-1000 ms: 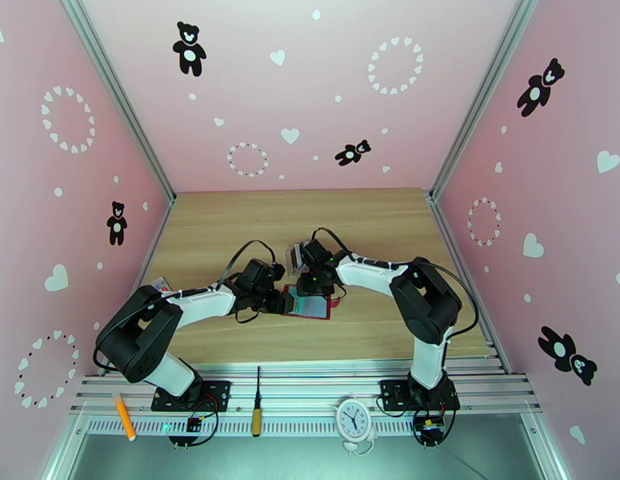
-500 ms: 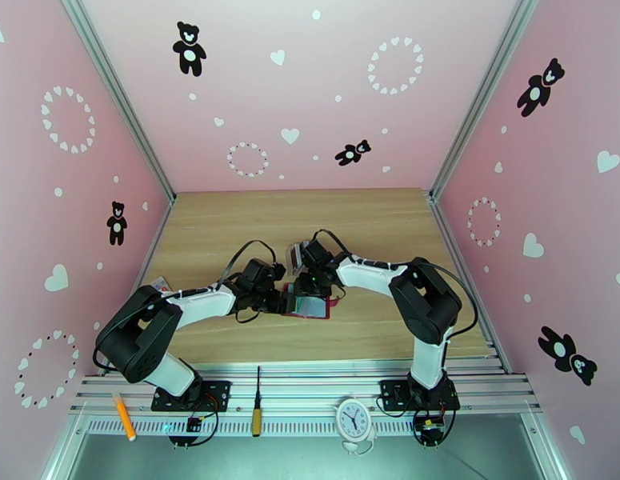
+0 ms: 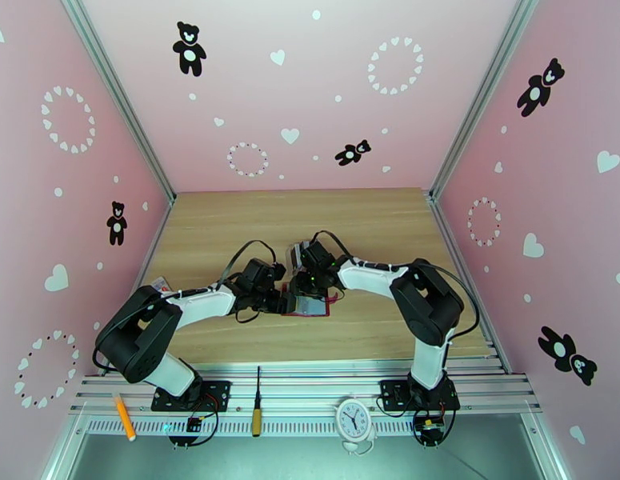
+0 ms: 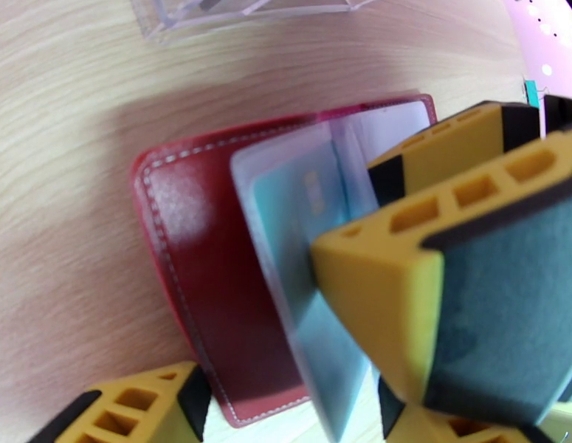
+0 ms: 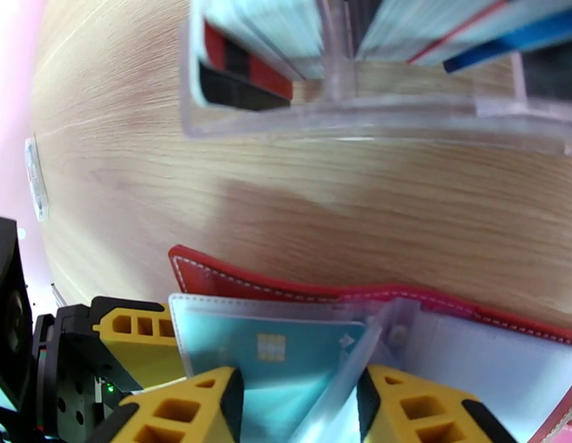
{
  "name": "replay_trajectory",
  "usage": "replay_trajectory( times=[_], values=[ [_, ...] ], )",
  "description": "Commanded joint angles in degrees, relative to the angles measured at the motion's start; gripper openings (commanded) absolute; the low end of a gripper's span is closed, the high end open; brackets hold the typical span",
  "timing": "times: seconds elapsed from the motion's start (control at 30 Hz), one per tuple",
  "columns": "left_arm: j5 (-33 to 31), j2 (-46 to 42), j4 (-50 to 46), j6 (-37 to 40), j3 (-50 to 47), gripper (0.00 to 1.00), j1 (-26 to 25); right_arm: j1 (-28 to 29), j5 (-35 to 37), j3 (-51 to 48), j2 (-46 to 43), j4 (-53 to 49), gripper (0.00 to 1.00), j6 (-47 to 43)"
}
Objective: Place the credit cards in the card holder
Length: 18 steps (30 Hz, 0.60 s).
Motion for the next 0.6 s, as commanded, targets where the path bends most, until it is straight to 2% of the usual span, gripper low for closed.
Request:
replay_trajectory(
  times=[0.0, 0.43, 0.57],
  values=[
    [-0.2, 1.0, 0.4, 0.2, 0.1, 0.67, -0.7, 1.0, -3.0, -0.9, -2.3, 0.7, 0.47, 1.0],
    [-4.4, -2.5, -1.4, 0.4, -0.5, 0.67, -0.7, 1.0, -4.0, -1.5, -3.6, 2.6, 0.47, 2.5],
    [-5.6, -3.5, -1.9, 0.3, -0.7, 0.64, -0.4, 1.1, -4.1, -1.2, -3.4, 2.5, 0.48, 2.5]
  ],
)
